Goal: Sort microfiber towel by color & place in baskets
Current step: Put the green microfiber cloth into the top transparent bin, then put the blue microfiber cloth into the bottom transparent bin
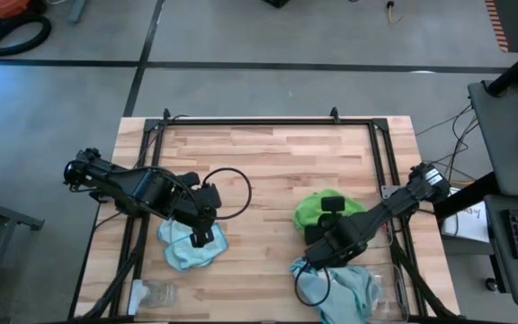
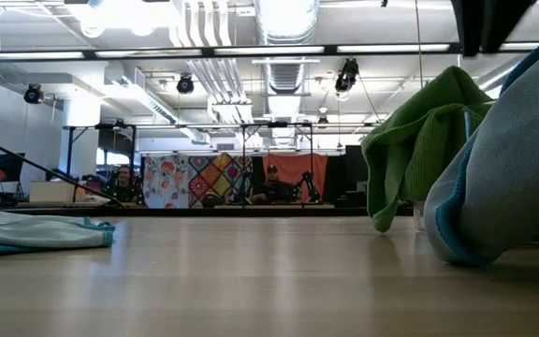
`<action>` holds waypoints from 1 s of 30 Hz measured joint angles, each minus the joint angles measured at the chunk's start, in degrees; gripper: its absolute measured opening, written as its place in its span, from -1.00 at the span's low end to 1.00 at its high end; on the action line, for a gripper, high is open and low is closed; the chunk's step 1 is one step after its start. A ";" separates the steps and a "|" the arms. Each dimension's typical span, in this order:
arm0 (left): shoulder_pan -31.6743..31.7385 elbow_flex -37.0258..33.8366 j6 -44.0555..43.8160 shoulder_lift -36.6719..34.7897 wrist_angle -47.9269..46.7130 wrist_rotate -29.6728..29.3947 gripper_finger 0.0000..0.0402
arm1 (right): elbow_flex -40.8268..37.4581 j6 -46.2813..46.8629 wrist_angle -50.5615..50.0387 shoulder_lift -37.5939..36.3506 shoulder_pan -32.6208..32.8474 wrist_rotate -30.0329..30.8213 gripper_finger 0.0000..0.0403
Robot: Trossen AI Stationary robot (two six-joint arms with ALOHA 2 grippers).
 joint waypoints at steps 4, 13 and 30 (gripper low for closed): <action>0.00 0.00 0.02 0.00 -0.02 0.03 -0.28 | 6.36 0.08 0.00 -0.09 0.00 -1.35 -0.45; -3.33 -3.26 -5.89 0.02 -0.30 5.37 -0.28 | 16.17 5.81 3.31 -0.13 0.02 -1.00 -0.52; -18.17 -26.19 -22.42 0.02 19.66 12.74 -0.28 | 18.44 7.69 3.62 -0.15 0.13 -0.98 -0.63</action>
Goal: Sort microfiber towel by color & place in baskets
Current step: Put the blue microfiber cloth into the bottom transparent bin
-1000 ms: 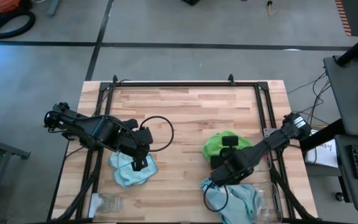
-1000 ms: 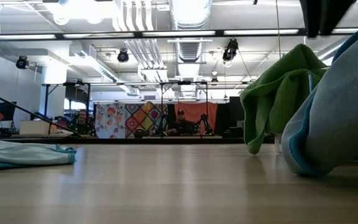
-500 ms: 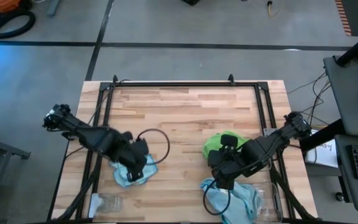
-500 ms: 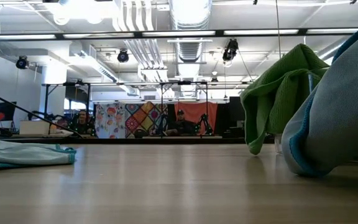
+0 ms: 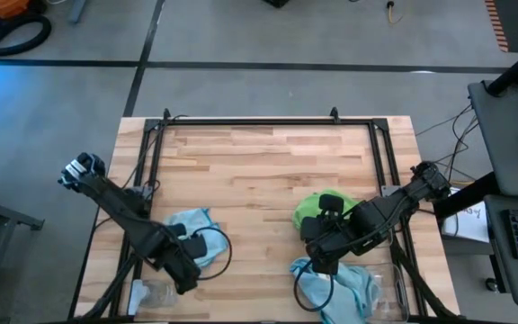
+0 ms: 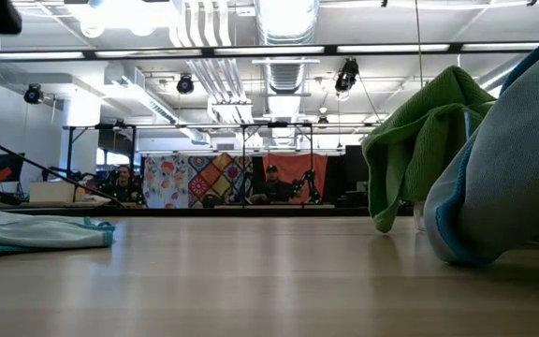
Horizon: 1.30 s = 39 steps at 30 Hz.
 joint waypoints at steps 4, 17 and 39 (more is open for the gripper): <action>0.05 -5.47 0.14 0.00 3.43 0.96 -0.28 | -0.02 0.01 0.14 0.00 0.00 0.00 -0.62; 0.44 -16.38 -2.68 0.00 5.38 1.15 -0.28 | -0.07 0.00 0.56 0.00 0.00 0.00 -0.64; 4.40 -29.26 -3.01 -0.28 18.62 -0.07 -0.30 | -0.20 -0.61 1.97 0.01 0.00 0.13 -0.64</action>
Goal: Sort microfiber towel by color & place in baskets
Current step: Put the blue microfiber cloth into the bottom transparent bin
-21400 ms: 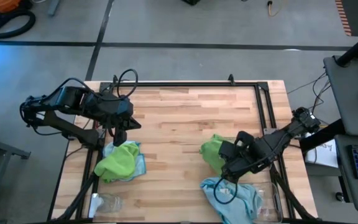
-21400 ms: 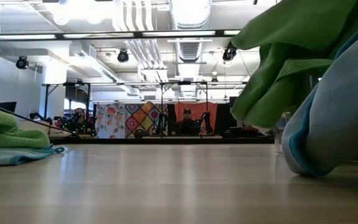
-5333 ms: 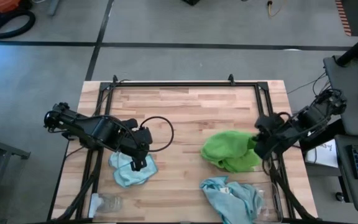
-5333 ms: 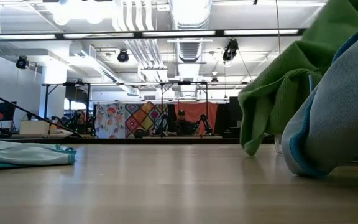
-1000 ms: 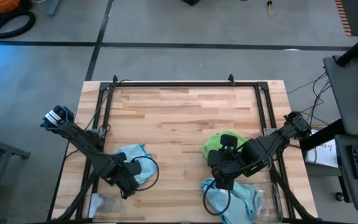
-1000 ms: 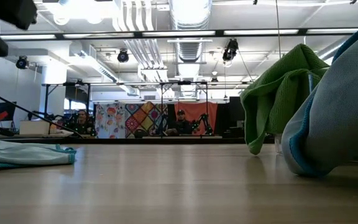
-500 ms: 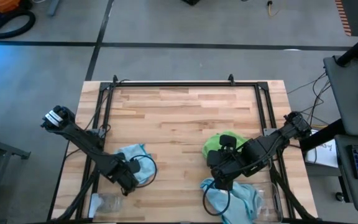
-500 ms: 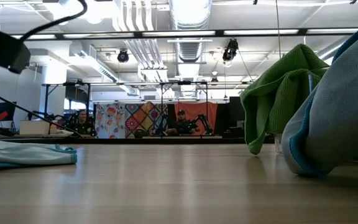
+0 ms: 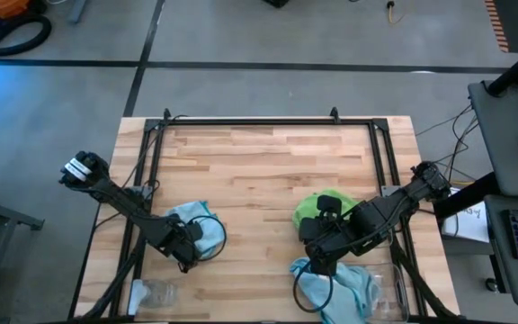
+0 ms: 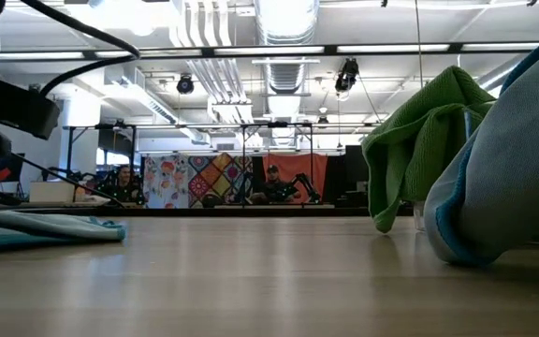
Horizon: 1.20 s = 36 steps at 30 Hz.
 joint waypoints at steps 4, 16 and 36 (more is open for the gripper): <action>0.22 0.50 0.12 0.09 0.25 -1.29 -0.43 | 0.00 -0.02 0.91 -0.01 0.00 0.48 -0.64; 0.35 1.20 -0.25 0.27 0.63 -2.15 -0.94 | -0.18 -0.17 1.24 0.01 0.00 1.60 -0.64; 0.50 34.82 21.60 0.33 -3.85 -23.66 -0.99 | -1.94 -0.55 5.97 0.01 -0.11 14.31 -0.64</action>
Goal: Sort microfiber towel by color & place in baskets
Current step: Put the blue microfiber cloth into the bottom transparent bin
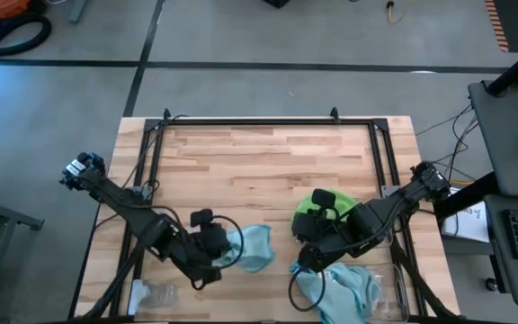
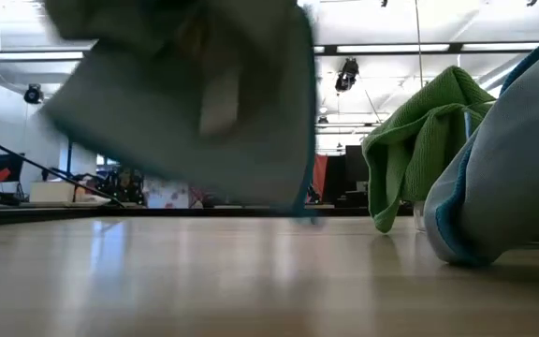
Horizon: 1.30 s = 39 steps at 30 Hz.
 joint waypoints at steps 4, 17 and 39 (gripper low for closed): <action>0.00 4.52 5.60 -0.04 0.10 -6.56 -1.00 | -2.54 -1.03 3.83 0.00 0.00 0.72 -0.64; 0.00 7.54 11.22 -0.04 0.03 -11.43 -1.00 | -6.44 -6.75 14.86 0.26 -1.73 3.39 -0.60; 0.00 7.47 12.96 -0.04 -0.04 -11.47 -0.97 | -6.04 -13.62 14.95 0.37 -8.39 3.00 -0.38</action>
